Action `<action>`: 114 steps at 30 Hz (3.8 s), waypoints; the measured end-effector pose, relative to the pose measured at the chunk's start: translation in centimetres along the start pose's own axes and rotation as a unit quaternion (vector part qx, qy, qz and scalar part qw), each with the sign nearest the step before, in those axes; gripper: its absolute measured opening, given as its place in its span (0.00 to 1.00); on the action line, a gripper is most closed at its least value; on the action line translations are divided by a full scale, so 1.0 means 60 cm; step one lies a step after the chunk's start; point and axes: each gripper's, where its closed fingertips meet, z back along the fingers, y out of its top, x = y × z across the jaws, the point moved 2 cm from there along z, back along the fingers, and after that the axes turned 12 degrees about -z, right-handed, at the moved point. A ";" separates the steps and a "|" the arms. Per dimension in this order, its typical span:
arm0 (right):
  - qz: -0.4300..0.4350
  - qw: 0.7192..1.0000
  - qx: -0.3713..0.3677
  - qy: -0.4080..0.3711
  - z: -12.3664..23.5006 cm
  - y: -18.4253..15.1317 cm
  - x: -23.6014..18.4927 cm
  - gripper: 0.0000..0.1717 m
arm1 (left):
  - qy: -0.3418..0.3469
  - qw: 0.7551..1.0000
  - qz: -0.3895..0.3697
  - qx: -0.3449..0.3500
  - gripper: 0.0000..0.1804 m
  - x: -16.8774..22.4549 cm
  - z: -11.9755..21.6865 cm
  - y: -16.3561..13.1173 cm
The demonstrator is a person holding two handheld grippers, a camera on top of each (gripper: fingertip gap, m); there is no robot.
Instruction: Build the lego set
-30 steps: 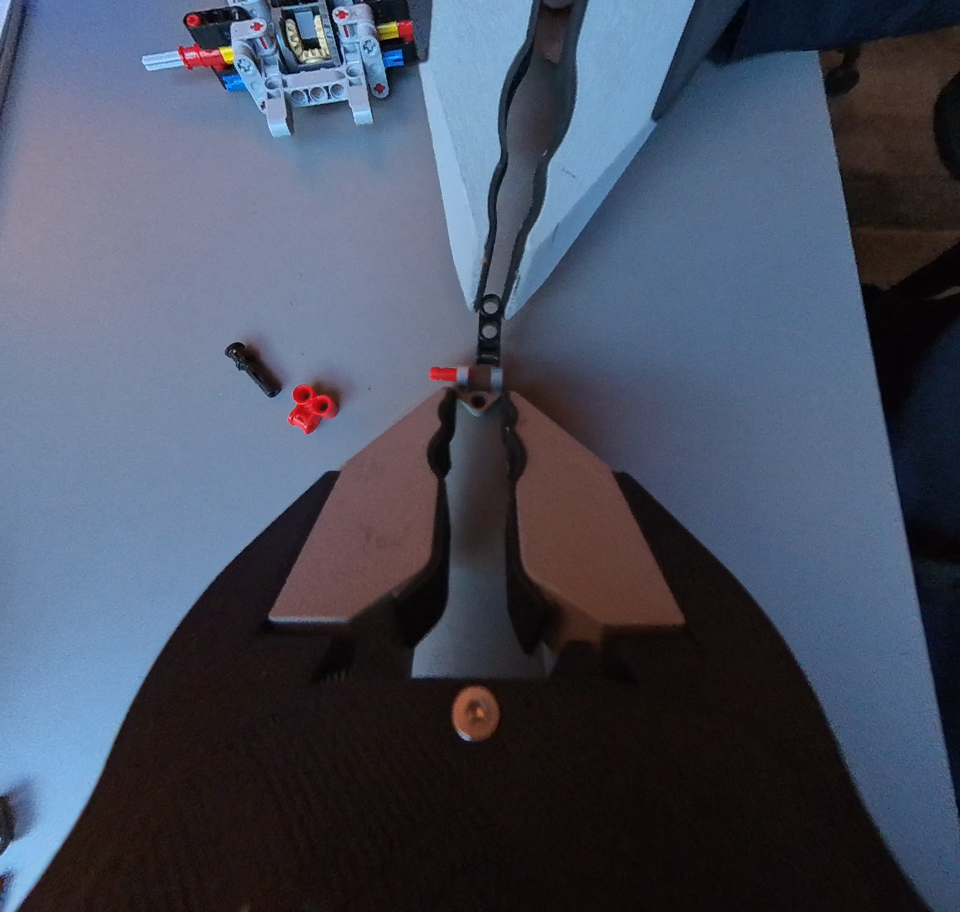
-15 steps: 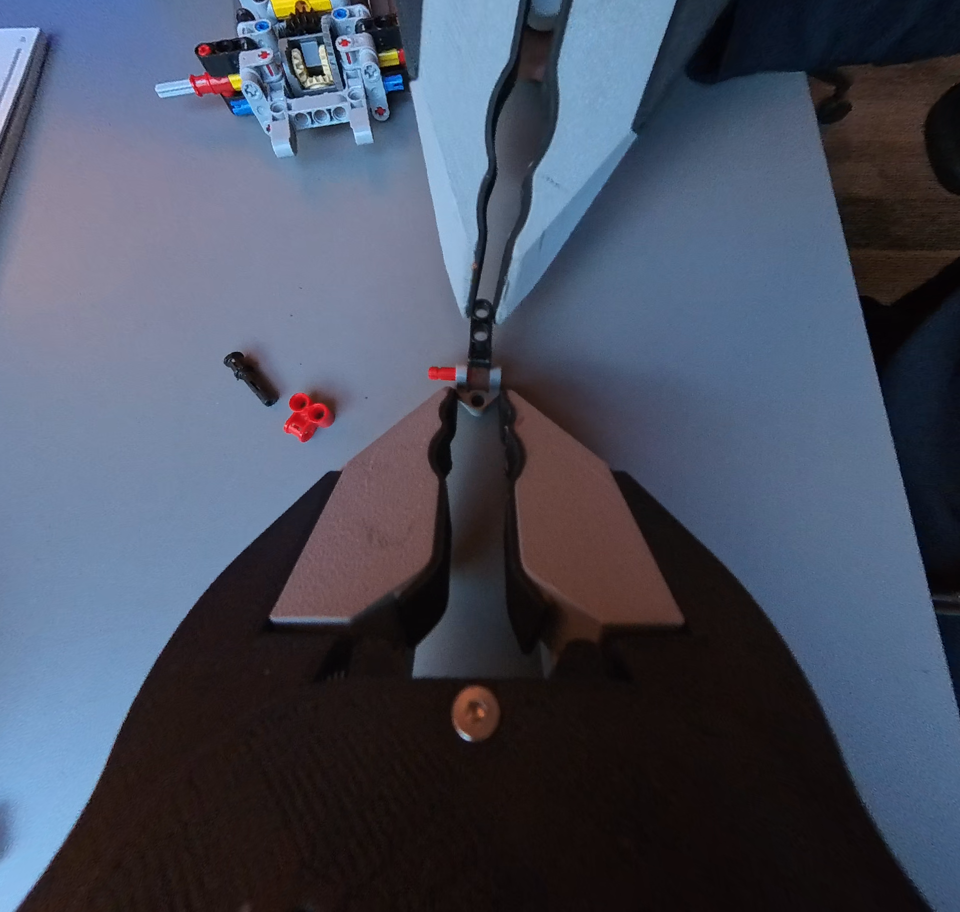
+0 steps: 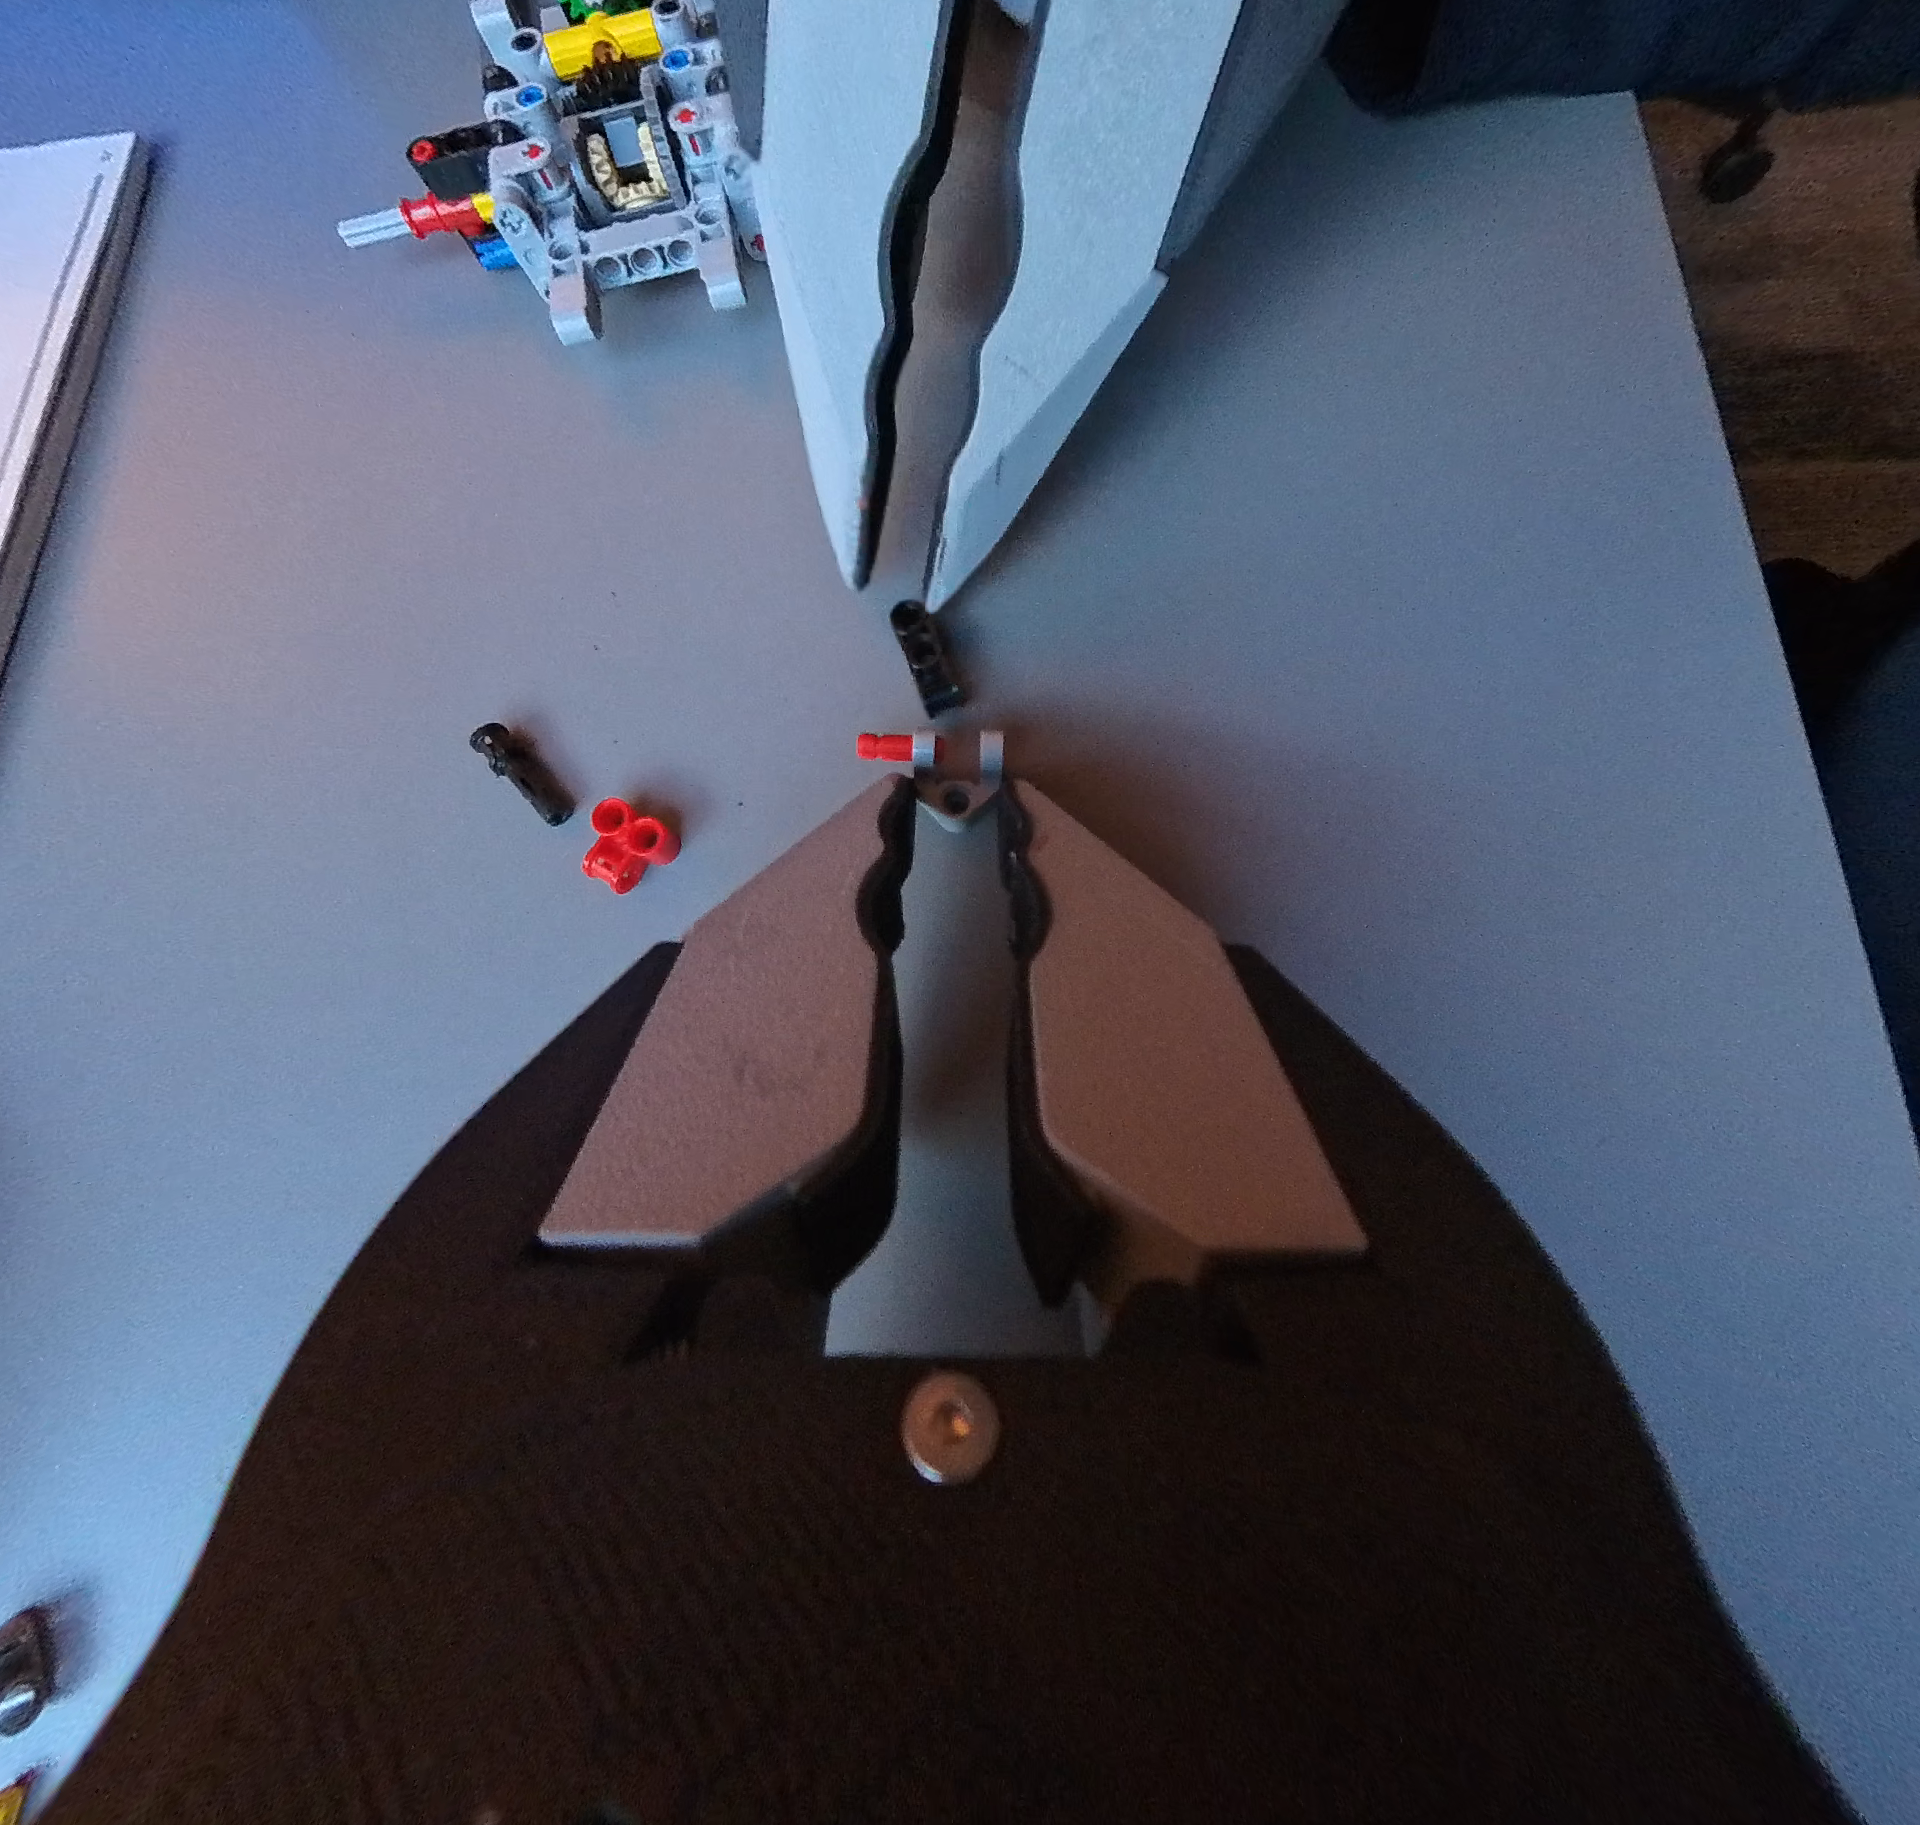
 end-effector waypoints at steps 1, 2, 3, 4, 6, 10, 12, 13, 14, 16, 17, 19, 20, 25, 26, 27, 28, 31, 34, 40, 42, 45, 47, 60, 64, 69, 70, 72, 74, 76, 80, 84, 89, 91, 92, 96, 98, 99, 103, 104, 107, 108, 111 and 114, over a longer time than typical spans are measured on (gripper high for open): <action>-0.002 1.000 0.007 -0.002 0.002 0.004 0.000 0.04 | -0.002 1.000 0.004 0.000 0.08 0.000 0.000 0.000; -0.002 1.000 0.016 -0.001 0.003 0.009 -0.002 0.04 | -0.005 1.000 0.007 0.001 0.08 0.000 0.000 0.000; 0.001 1.000 0.024 0.005 0.003 0.017 -0.008 0.03 | -0.007 1.000 0.011 0.001 0.08 0.000 0.000 0.000; 0.005 1.000 0.029 0.010 0.001 0.024 -0.014 0.03 | -0.009 1.000 0.013 0.002 0.08 0.000 0.000 -0.001; 0.016 1.000 0.024 0.008 -0.008 0.033 -0.021 0.01 | -0.013 1.000 0.018 0.003 0.08 -0.001 0.000 -0.001; 0.031 0.999 0.005 0.012 -0.025 0.032 -0.026 0.00 | -0.018 1.000 0.023 0.004 0.08 -0.001 0.000 -0.001; 0.026 0.999 0.005 0.021 -0.026 0.032 -0.027 0.00 | -0.019 1.000 0.024 0.004 0.08 -0.001 0.000 -0.001; 0.023 0.999 0.010 0.027 -0.025 0.035 -0.028 0.00 | -0.019 1.000 0.024 0.004 0.08 -0.001 0.000 -0.001; 0.019 0.999 0.015 0.034 -0.024 0.037 -0.029 0.00 | -0.019 1.000 0.024 0.004 0.08 -0.001 0.000 -0.001; 0.012 0.999 0.015 0.044 -0.025 0.038 -0.029 0.00 | -0.019 1.000 0.023 0.004 0.08 -0.001 0.000 -0.001; 0.012 0.999 0.010 0.046 -0.027 0.036 -0.028 0.00 | -0.019 1.000 0.023 0.004 0.08 0.000 0.000 -0.001; 0.017 0.999 -0.004 0.045 -0.032 0.031 -0.028 0.00 | -0.019 1.000 0.023 0.004 0.08 0.000 0.000 -0.001; 0.022 0.999 -0.008 0.044 -0.034 0.030 -0.027 0.00 | -0.020 1.000 0.024 0.004 0.08 0.000 0.000 -0.001; 0.033 0.998 -0.020 0.044 -0.036 0.031 -0.027 0.00 | -0.020 0.999 0.025 0.004 0.08 0.000 0.000 -0.001; 0.035 0.998 -0.018 0.041 -0.036 0.031 -0.027 0.00 | -0.020 0.999 0.026 0.004 0.08 0.000 0.000 -0.001; 0.037 0.998 -0.015 0.039 -0.035 0.031 -0.027 0.00 | -0.020 0.999 0.028 0.004 0.08 0.000 0.000 -0.001; 0.037 0.999 -0.012 0.036 -0.035 0.030 -0.028 0.00 | -0.021 0.999 0.033 0.004 0.08 0.000 0.000 -0.001; 0.028 0.999 -0.005 0.039 -0.033 0.030 -0.027 0.00 | -0.020 0.999 0.039 0.003 0.08 0.000 -0.001 -0.001; 0.018 0.999 0.002 0.048 -0.031 0.032 -0.028 0.01 | -0.017 0.999 0.038 0.003 0.08 0.000 -0.001 0.000; -0.014 0.998 0.016 0.066 -0.028 0.039 -0.027 0.00 | -0.013 0.999 0.038 0.001 0.08 0.000 -0.001 0.000; -0.001 0.998 0.018 0.058 -0.028 0.039 -0.027 0.00 | -0.013 0.999 0.038 0.001 0.08 0.000 -0.001 0.000; 0.005 0.998 0.019 0.056 -0.028 0.038 -0.028 0.01 | -0.013 0.999 0.038 0.002 0.08 0.000 -0.001 0.000; 0.007 0.998 0.018 0.057 -0.028 0.038 -0.028 0.01 | -0.013 0.999 0.038 0.002 0.08 0.000 -0.001 0.000; 0.059 0.998 0.011 0.022 -0.031 0.038 -0.026 0.03 | -0.012 0.999 0.039 0.001 0.08 0.000 -0.002 0.000; 0.077 0.997 0.004 0.007 -0.030 0.038 -0.029 0.02 | -0.010 0.999 0.038 0.000 0.08 0.000 -0.002 0.000; 0.070 0.998 0.001 0.001 -0.030 0.038 -0.029 0.01 | -0.002 0.999 0.032 -0.002 0.08 0.000 -0.002 0.000; 0.070 0.998 0.001 0.001 -0.031 0.039 -0.030 0.00 | -0.002 0.999 0.032 -0.002 0.08 0.000 -0.002 0.000; 0.074 0.997 0.000 0.001 -0.031 0.039 -0.029 0.00 | -0.002 0.999 0.032 -0.002 0.08 0.000 -0.002 0.000; 0.081 0.997 0.002 -0.005 -0.032 0.039 -0.028 0.00 | 0.000 1.000 0.031 -0.002 0.08 0.000 -0.002 0.000; 0.098 0.995 0.001 -0.016 -0.033 0.039 -0.027 0.00 | 0.005 1.000 0.024 -0.005 0.08 0.000 -0.002 0.001; 0.096 0.995 0.002 -0.017 -0.033 0.039 -0.027 0.00 | 0.003 1.000 0.026 -0.004 0.07 0.000 -0.002 0.000; 0.096 0.995 0.019 -0.008 -0.032 0.039 -0.027 0.00 | -0.005 0.999 0.037 0.000 0.07 -0.001 -0.003 0.000; 0.086 0.996 0.030 -0.006 -0.014 0.036 -0.015 0.03 | -0.001 1.000 0.030 0.000 0.08 -0.001 -0.004 0.002; 0.075 0.996 0.044 0.010 0.003 0.038 -0.012 0.04 | -0.001 1.000 0.025 0.000 0.08 0.000 -0.004 0.002; 0.066 0.997 0.045 0.022 0.009 0.036 -0.011 0.07 | -0.001 1.000 0.025 0.000 0.08 0.000 -0.004 0.002; 0.054 0.998 0.002 0.036 0.010 0.008 0.003 0.14 | -0.004 1.000 0.029 0.001 0.08 0.000 -0.004 0.002; 0.064 0.997 -0.015 0.040 0.003 0.001 0.006 0.13 | -0.005 1.000 0.030 0.001 0.08 -0.001 -0.004 0.002; 0.069 0.996 -0.021 0.047 0.000 -0.001 0.004 0.13 | -0.005 1.000 0.031 0.001 0.08 -0.001 -0.004 0.002; 0.090 0.994 -0.027 0.062 -0.011 0.003 -0.004 0.11 | -0.009 0.999 0.035 0.002 0.08 -0.001 -0.004 0.002; 0.093 0.993 -0.028 0.064 -0.012 0.004 -0.006 0.10 | -0.010 0.999 0.037 0.002 0.08 -0.001 -0.004 0.002; 0.105 0.992 -0.030 0.059 -0.015 0.003 -0.008 0.03 | -0.012 0.999 0.039 0.002 0.08 -0.001 -0.004 0.002; 0.105 0.992 -0.029 0.056 -0.014 0.003 -0.008 0.03 | -0.012 0.999 0.038 0.002 0.08 -0.001 -0.004 0.002; 0.091 0.994 -0.020 0.057 -0.011 0.007 -0.009 0.03 | -0.011 0.999 0.037 0.002 0.08 -0.001 -0.004 0.002; 0.080 0.995 -0.006 0.067 -0.007 0.013 -0.015 0.03 | -0.010 0.999 0.037 0.002 0.08 -0.001 -0.004 0.002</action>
